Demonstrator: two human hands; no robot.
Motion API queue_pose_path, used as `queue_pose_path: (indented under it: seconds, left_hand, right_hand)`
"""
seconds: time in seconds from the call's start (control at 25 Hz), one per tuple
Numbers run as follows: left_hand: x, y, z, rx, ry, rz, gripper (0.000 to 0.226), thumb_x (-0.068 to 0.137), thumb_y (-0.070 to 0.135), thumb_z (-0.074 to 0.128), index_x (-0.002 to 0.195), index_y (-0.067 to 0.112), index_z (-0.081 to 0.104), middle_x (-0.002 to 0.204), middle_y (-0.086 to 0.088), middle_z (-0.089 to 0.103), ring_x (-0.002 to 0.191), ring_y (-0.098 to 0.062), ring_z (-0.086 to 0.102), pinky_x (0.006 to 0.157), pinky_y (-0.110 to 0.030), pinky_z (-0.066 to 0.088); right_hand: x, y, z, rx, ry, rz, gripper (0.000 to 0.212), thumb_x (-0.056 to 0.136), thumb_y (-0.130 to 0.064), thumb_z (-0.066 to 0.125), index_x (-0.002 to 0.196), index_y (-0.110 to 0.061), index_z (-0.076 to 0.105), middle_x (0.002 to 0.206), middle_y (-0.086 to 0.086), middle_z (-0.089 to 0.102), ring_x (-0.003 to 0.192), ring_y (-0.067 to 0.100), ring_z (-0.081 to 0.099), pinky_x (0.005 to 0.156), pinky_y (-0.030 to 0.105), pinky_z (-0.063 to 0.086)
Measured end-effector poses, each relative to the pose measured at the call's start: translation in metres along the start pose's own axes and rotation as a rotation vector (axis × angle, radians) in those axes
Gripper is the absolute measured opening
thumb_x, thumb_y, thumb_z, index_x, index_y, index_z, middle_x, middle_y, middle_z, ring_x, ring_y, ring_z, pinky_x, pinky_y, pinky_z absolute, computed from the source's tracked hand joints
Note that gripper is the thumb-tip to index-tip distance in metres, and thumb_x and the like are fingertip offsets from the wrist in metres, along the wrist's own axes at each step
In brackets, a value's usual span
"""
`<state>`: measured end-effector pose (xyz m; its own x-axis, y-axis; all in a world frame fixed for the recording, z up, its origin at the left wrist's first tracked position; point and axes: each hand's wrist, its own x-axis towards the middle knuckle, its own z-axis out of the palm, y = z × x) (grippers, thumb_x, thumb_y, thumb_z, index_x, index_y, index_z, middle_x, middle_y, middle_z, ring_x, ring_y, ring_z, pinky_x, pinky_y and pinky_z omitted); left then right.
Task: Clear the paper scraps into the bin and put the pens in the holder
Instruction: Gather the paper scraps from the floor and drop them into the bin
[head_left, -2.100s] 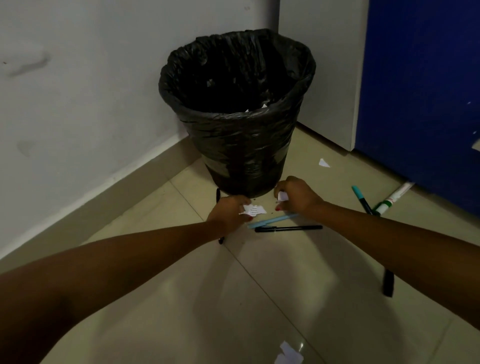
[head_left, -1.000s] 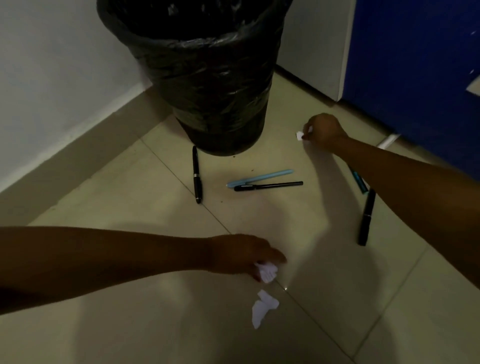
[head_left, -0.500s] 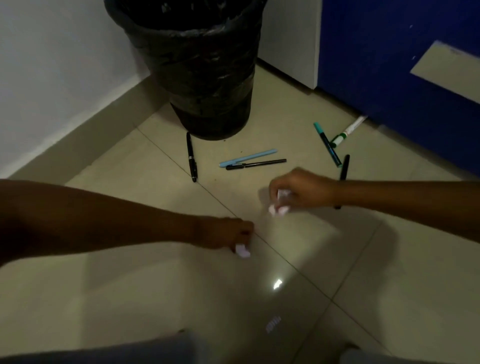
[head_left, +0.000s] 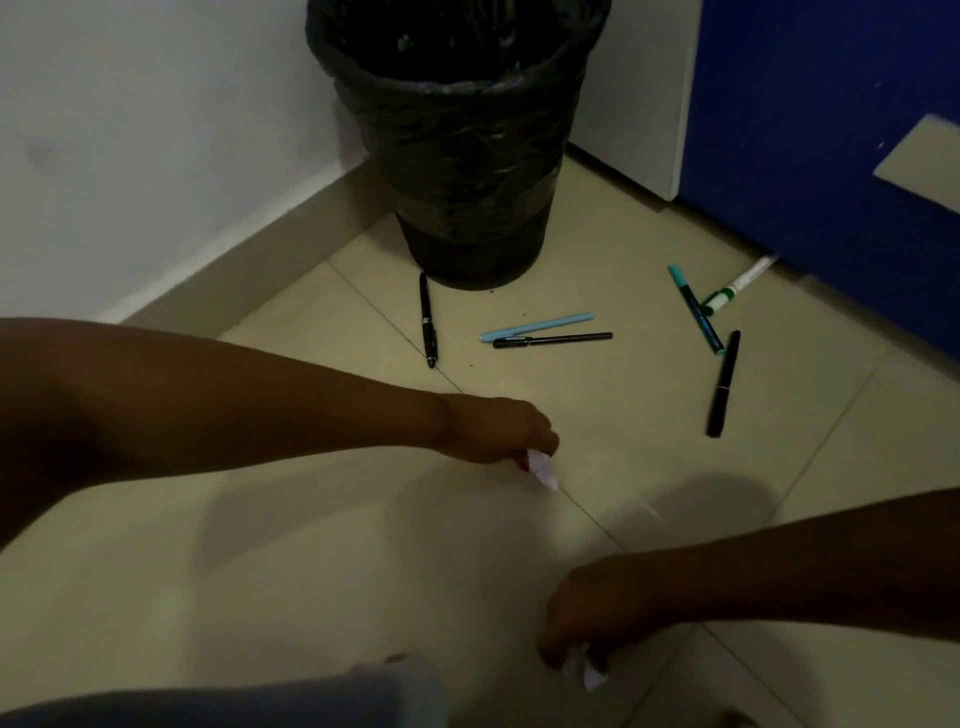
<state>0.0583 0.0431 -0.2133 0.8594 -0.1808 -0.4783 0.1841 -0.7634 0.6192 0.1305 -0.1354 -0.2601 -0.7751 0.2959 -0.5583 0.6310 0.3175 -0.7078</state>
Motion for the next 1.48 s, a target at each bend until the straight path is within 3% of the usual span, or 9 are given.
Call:
queue_pose_path:
  seconds: [0.2, 0.32, 0.48, 0.56, 0.76, 0.88, 1.12, 1.36, 1.48]
  left_hand:
    - [-0.009, -0.005, 0.008, 0.141, 0.112, 0.114, 0.01, 0.084, -0.007, 0.053, 0.092, -0.009, 0.059, 0.092, -0.029, 0.062, 0.088, -0.039, 0.056, 0.081, -0.042, 0.045]
    - [-0.019, 0.013, -0.015, 0.087, 0.504, 0.183, 0.021, 0.086, 0.015, 0.052, 0.088, -0.003, 0.062, 0.082, -0.018, 0.066, 0.082, -0.017, 0.055, 0.075, -0.03, 0.047]
    - [-0.057, 0.05, -0.131, 0.043, 1.434, 0.169, 0.015, 0.087, 0.015, 0.055, 0.087, 0.002, 0.063, 0.082, -0.004, 0.063, 0.073, 0.001, 0.055, 0.068, -0.009, 0.042]
    - [-0.074, 0.048, -0.188, 0.065, 1.611, 0.007, 0.009, 0.087, 0.01, 0.059, 0.087, 0.003, 0.063, 0.078, -0.004, 0.06, 0.065, 0.005, 0.051, 0.059, -0.003, 0.036]
    - [-0.066, -0.003, -0.241, 0.066, 1.382, -0.486, 0.023, 0.084, 0.019, 0.064, 0.087, -0.004, 0.064, 0.082, -0.022, 0.064, 0.071, -0.019, 0.05, 0.05, -0.013, 0.032]
    - [-0.061, -0.013, -0.25, 0.021, 1.347, -0.55, 0.04, 0.082, 0.026, 0.067, 0.11, 0.0, 0.058, 0.107, -0.018, 0.066, 0.095, -0.025, 0.059, 0.074, -0.019, 0.038]
    - [-0.067, 0.016, -0.203, 0.214, 1.585, -0.08, 0.023, 0.08, 0.007, 0.056, 0.102, 0.002, 0.056, 0.102, -0.016, 0.061, 0.097, -0.017, 0.053, 0.084, -0.011, 0.035]
    - [-0.03, 0.007, -0.105, 0.666, 1.018, 0.078, 0.03, 0.078, 0.015, 0.056, 0.108, 0.016, 0.052, 0.117, -0.004, 0.051, 0.126, -0.024, 0.036, 0.108, -0.049, 0.022]
    - [-0.007, 0.002, -0.069, 0.289, 0.718, 0.024, 0.043, 0.079, 0.015, 0.059, 0.119, 0.016, 0.045, 0.122, -0.009, 0.051, 0.112, -0.02, 0.046, 0.093, -0.045, 0.045]
  right_hand:
    - [0.004, -0.01, 0.005, -0.068, -0.004, -0.003, 0.023, 0.076, -0.003, 0.068, 0.091, 0.014, 0.062, 0.098, 0.037, 0.058, 0.092, 0.046, 0.057, 0.077, 0.043, 0.045]
    - [-0.027, -0.004, -0.035, 0.071, 0.133, 0.188, 0.027, 0.079, -0.011, 0.069, 0.096, 0.009, 0.064, 0.105, 0.03, 0.061, 0.098, 0.039, 0.056, 0.078, 0.033, 0.039]
    - [-0.127, -0.009, -0.179, 0.174, 1.071, 0.307, 0.011, 0.072, -0.023, 0.075, 0.078, -0.015, 0.07, 0.079, 0.005, 0.07, 0.073, 0.014, 0.064, 0.062, 0.028, 0.05]
    - [-0.168, -0.032, -0.245, 0.187, 1.473, 0.234, 0.007, 0.073, -0.022, 0.073, 0.076, -0.022, 0.067, 0.073, -0.007, 0.065, 0.065, -0.002, 0.061, 0.055, 0.011, 0.05]
    - [-0.154, -0.014, -0.34, 0.148, 1.747, 0.389, 0.023, 0.07, -0.016, 0.078, 0.088, -0.004, 0.069, 0.094, 0.016, 0.071, 0.086, 0.023, 0.066, 0.074, 0.029, 0.053]
    - [-0.14, 0.01, -0.353, 0.192, 1.71, 0.455, 0.049, 0.066, -0.019, 0.081, 0.109, -0.005, 0.062, 0.109, 0.015, 0.067, 0.099, 0.025, 0.062, 0.081, 0.026, 0.047]
    - [-0.165, 0.013, -0.322, -0.234, 1.827, 0.324, 0.012, 0.079, -0.004, 0.066, 0.091, -0.006, 0.069, 0.092, 0.013, 0.071, 0.08, 0.012, 0.06, 0.078, 0.021, 0.05]
    - [-0.178, 0.033, -0.261, -0.333, 1.695, 0.372, 0.006, 0.08, -0.004, 0.065, 0.085, -0.007, 0.068, 0.084, 0.013, 0.069, 0.071, 0.015, 0.059, 0.065, 0.03, 0.053]
    - [-0.168, 0.052, -0.215, -0.191, 1.594, 0.447, 0.01, 0.079, -0.001, 0.065, 0.086, -0.007, 0.067, 0.087, 0.012, 0.067, 0.073, 0.019, 0.06, 0.063, 0.031, 0.053]
